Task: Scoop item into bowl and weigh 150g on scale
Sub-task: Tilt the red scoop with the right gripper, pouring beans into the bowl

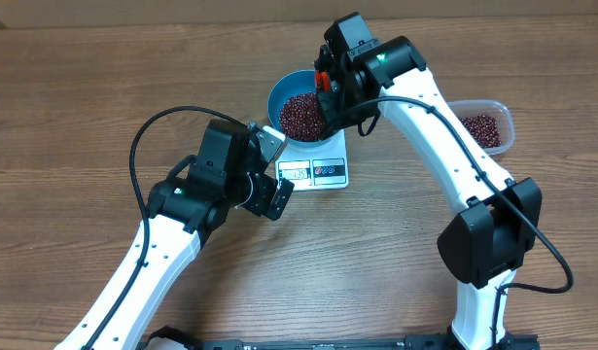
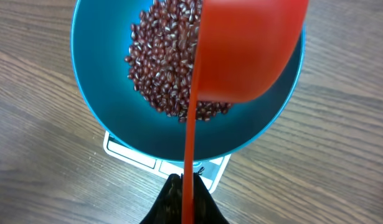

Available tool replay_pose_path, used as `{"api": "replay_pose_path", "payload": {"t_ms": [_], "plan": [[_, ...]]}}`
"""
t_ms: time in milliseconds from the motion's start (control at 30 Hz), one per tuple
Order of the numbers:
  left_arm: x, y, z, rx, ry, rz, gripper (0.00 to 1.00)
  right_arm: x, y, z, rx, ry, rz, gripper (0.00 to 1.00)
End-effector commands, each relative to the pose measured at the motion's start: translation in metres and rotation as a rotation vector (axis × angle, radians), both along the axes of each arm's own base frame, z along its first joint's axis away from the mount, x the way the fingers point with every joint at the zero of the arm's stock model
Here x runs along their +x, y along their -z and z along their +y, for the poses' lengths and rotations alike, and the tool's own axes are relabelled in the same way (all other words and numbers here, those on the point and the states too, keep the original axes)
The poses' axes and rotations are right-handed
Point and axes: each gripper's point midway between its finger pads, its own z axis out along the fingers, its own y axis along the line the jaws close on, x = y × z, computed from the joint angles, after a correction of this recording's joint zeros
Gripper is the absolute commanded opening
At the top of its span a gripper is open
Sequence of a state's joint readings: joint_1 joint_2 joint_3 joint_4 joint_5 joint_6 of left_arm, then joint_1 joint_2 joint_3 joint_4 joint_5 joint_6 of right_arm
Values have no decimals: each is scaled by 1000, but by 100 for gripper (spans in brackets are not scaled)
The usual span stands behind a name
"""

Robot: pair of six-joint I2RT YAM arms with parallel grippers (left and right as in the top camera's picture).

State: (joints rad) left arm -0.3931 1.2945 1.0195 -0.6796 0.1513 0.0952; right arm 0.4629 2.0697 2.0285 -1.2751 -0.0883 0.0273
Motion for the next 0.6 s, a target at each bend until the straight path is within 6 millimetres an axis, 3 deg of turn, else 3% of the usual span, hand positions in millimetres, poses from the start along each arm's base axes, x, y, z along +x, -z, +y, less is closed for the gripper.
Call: {"api": "replay_pose_path", "payload": {"t_ms": [0, 567], "plan": [[0, 3, -1, 4, -2, 8, 99, 6, -15, 2, -13, 6, -58, 4], [0, 3, -1, 4, -1, 8, 100, 4, -14, 1, -18, 6, -49, 4]]}}
